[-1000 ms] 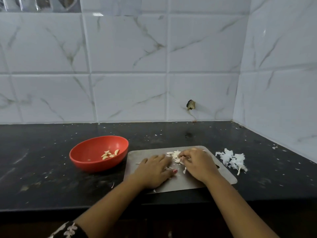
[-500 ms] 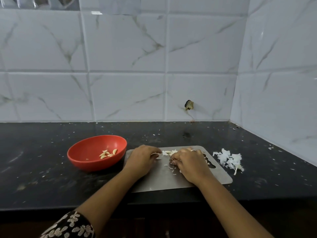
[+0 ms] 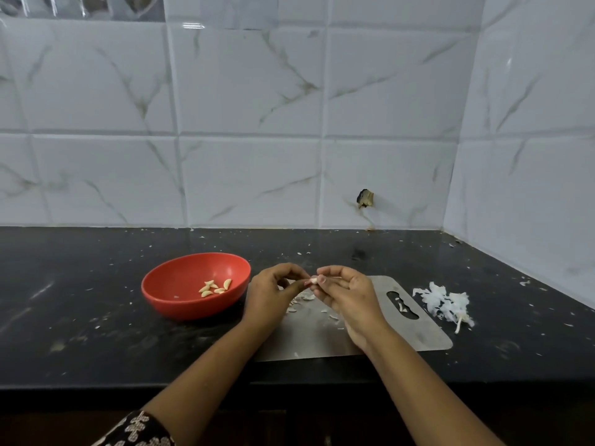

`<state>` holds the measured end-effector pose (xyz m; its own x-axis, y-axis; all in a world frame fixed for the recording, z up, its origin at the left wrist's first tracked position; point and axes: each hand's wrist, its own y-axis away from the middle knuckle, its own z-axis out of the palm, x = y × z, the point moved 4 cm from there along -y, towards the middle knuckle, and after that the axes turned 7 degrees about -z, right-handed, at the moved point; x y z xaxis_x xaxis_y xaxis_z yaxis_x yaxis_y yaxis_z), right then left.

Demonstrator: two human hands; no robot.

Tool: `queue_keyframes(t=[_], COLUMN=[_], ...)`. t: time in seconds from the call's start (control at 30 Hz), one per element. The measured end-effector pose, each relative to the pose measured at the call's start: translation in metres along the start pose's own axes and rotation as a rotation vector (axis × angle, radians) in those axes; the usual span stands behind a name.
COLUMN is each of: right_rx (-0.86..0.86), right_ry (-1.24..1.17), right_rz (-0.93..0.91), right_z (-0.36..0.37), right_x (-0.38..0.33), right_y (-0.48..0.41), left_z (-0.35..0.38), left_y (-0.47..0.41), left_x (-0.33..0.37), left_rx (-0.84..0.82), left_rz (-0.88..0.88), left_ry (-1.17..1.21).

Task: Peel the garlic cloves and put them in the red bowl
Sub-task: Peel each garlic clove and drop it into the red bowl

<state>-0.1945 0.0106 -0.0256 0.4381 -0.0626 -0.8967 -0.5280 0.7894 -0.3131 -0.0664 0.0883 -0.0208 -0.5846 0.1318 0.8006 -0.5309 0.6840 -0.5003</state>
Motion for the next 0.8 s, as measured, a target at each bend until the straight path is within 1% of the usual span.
queue_keyframes(t=[0.17, 0.3, 0.4, 0.5, 0.6, 0.8], right_rx=[-0.018, -0.056, -0.075, -0.098, -0.115, -0.16], right_ry=[-0.016, 0.053, 0.103, 0.068, 0.031, 0.083], right_rz=[0.078, 0.072, 0.059, 0.059, 0.067, 0.053], right_z=[-0.004, -0.004, -0.004, -0.004, -0.004, -0.002], right_x=[0.001, 0.004, 0.004, 0.004, 0.003, 0.003], right_y=[-0.002, 0.0, 0.002, 0.004, 0.005, 0.007], left_z=[0.007, 0.01, 0.012, 0.014, 0.015, 0.011], left_y=[-0.001, 0.002, 0.004, 0.004, 0.006, 0.013], left_x=[0.0, 0.004, 0.004, 0.002, 0.003, 0.007], left_rx=[-0.105, -0.16, -0.218, -0.275, -0.301, -0.39], left_rz=[0.001, -0.02, -0.077, -0.132, -0.136, -0.156], left_ry=[0.04, 0.063, 0.096, 0.153, 0.149, 0.229])
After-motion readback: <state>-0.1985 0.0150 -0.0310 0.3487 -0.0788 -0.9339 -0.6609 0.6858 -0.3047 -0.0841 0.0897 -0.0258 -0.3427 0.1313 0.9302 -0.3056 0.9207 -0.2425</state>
